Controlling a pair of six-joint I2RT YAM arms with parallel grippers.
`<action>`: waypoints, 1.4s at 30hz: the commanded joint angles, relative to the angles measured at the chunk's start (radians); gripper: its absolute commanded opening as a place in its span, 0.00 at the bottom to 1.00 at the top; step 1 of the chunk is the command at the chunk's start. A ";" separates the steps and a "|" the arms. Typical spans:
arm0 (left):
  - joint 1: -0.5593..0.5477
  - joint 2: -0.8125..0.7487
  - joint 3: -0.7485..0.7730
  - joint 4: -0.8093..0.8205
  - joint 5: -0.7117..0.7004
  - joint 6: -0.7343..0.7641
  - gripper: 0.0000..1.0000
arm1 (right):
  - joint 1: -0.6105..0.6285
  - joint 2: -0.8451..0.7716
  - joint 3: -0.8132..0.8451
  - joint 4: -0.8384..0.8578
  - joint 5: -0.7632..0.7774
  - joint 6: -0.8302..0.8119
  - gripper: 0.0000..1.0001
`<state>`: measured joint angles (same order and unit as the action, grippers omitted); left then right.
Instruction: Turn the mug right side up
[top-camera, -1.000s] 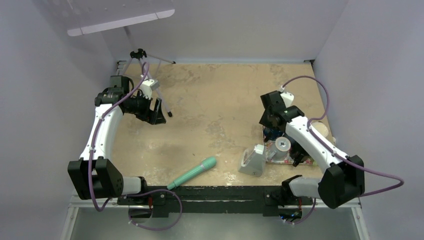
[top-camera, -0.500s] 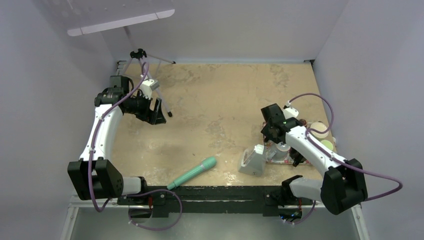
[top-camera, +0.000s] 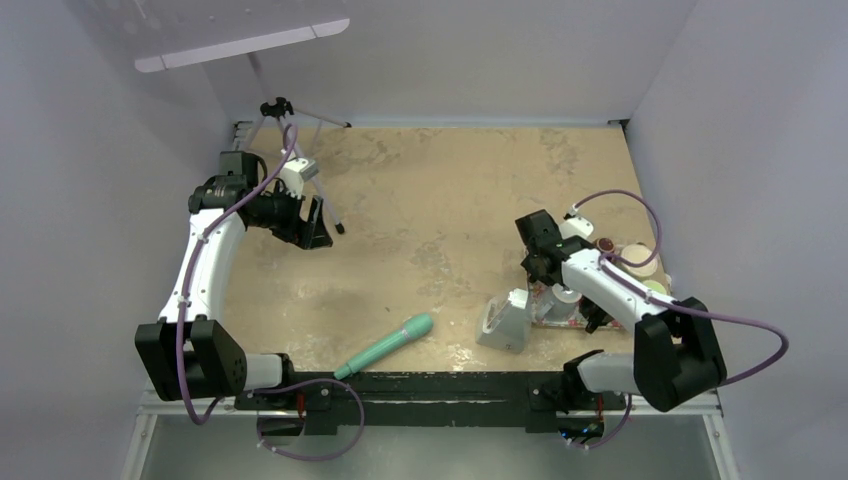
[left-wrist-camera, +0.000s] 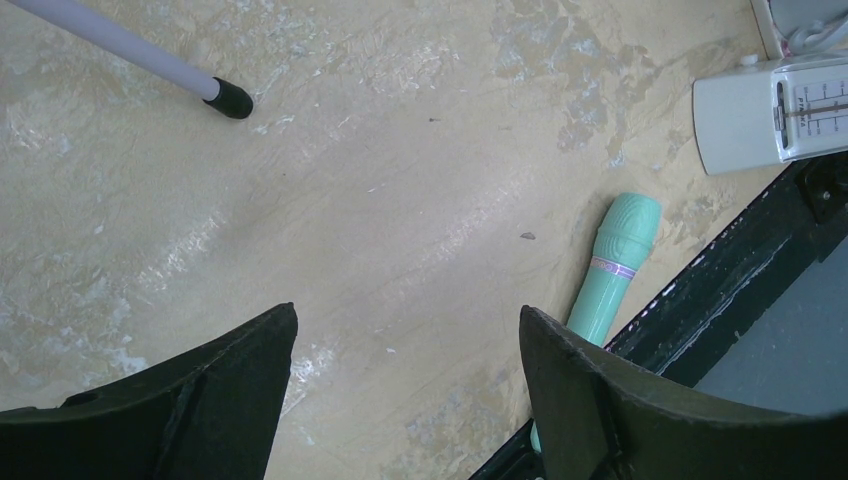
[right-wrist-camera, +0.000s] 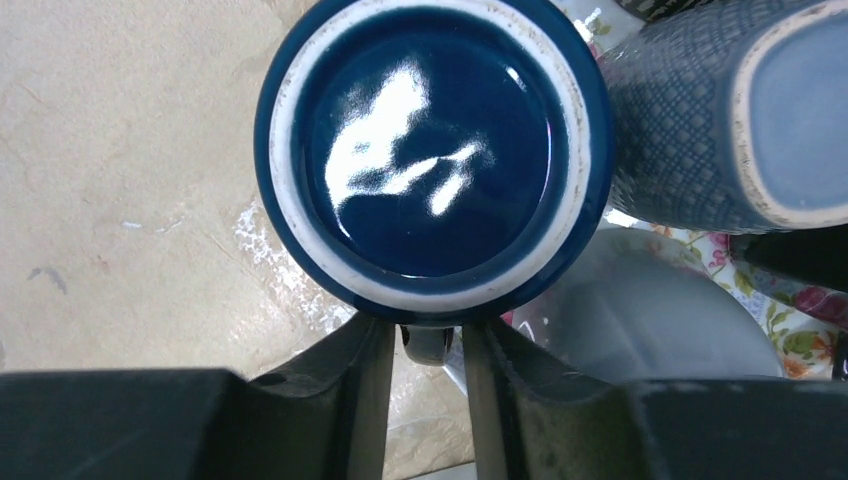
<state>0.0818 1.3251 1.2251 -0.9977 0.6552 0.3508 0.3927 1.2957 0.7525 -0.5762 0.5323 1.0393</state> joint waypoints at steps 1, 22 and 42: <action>-0.005 -0.022 0.024 0.001 0.031 -0.006 0.85 | -0.003 0.011 -0.002 0.060 0.079 0.025 0.29; -0.009 -0.013 0.026 0.109 0.198 -0.233 0.88 | -0.003 -0.290 0.079 0.112 -0.077 -0.256 0.00; -0.198 0.132 -0.049 1.110 0.450 -1.288 0.93 | 0.117 -0.148 0.368 0.629 -0.743 -0.197 0.00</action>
<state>-0.0780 1.4170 1.1988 -0.2089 1.0676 -0.6556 0.4637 1.1275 1.0801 -0.2523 -0.0288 0.7425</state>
